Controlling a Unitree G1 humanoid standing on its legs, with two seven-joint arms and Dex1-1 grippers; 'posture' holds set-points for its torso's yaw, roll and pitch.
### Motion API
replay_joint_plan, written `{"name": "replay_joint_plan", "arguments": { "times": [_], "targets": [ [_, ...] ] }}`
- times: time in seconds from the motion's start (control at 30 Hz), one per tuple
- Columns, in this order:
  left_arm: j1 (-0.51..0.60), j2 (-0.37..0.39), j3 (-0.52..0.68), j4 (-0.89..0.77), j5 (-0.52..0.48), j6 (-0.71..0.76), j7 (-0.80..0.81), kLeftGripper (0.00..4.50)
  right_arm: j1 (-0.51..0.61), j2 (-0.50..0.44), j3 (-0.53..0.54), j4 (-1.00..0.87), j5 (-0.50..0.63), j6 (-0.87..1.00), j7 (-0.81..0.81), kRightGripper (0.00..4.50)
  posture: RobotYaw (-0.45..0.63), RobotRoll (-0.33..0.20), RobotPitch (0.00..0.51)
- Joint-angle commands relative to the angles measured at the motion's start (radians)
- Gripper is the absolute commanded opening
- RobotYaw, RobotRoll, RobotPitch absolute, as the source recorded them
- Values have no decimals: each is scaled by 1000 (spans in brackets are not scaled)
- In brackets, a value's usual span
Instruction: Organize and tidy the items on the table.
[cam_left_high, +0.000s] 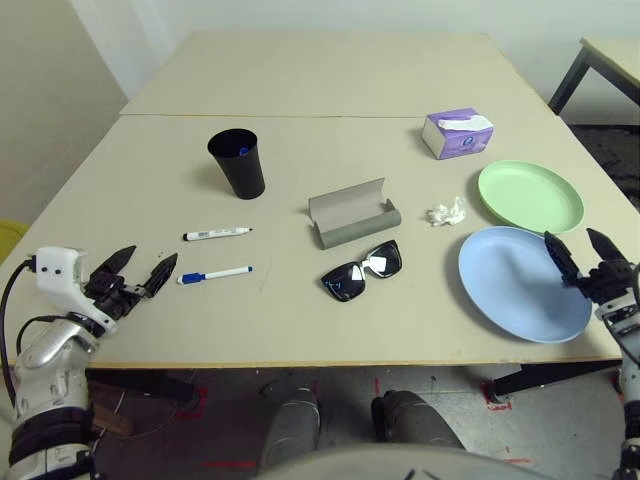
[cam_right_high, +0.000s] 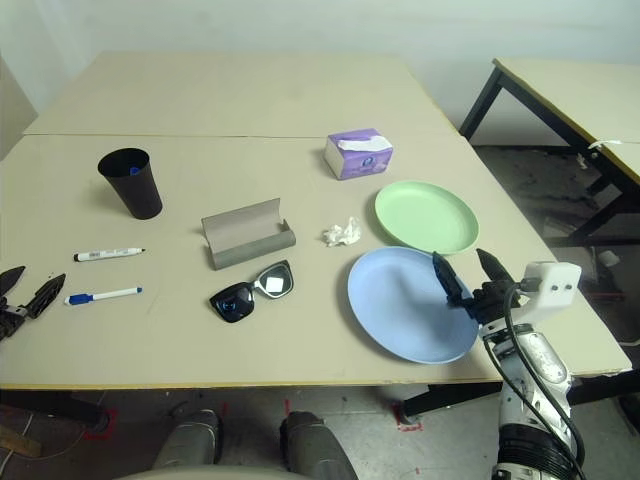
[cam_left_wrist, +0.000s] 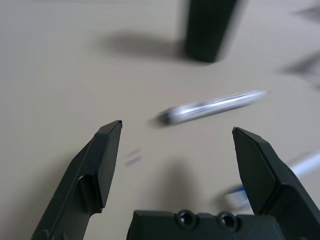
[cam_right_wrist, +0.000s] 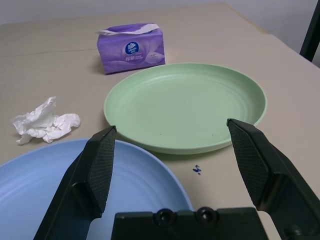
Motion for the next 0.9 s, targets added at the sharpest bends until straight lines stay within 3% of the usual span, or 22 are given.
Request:
{"name": "replay_joint_plan", "arguments": {
  "times": [0.03,0.27,0.47,0.73,0.9],
  "targets": [
    [-6,44,-26,-58,-58,71,-144,4481,-1,-8,-10,24,5,-6,10,4500,10,0,93],
    [8,123,-116,-217,-88,153,-381,4481,-21,-19,-9,43,3,-9,20,4500,2,0,83],
    [20,151,-181,-354,-91,173,-473,4481,2,-30,-23,23,8,-9,27,4500,-26,0,82],
    [-79,136,-219,-299,-52,146,-460,4481,121,-50,-54,-119,0,35,-21,4500,-61,0,83],
    [-118,122,-234,-240,-24,117,-453,4481,259,-97,-85,-335,33,279,-106,4500,-81,0,88]
  ]
}}
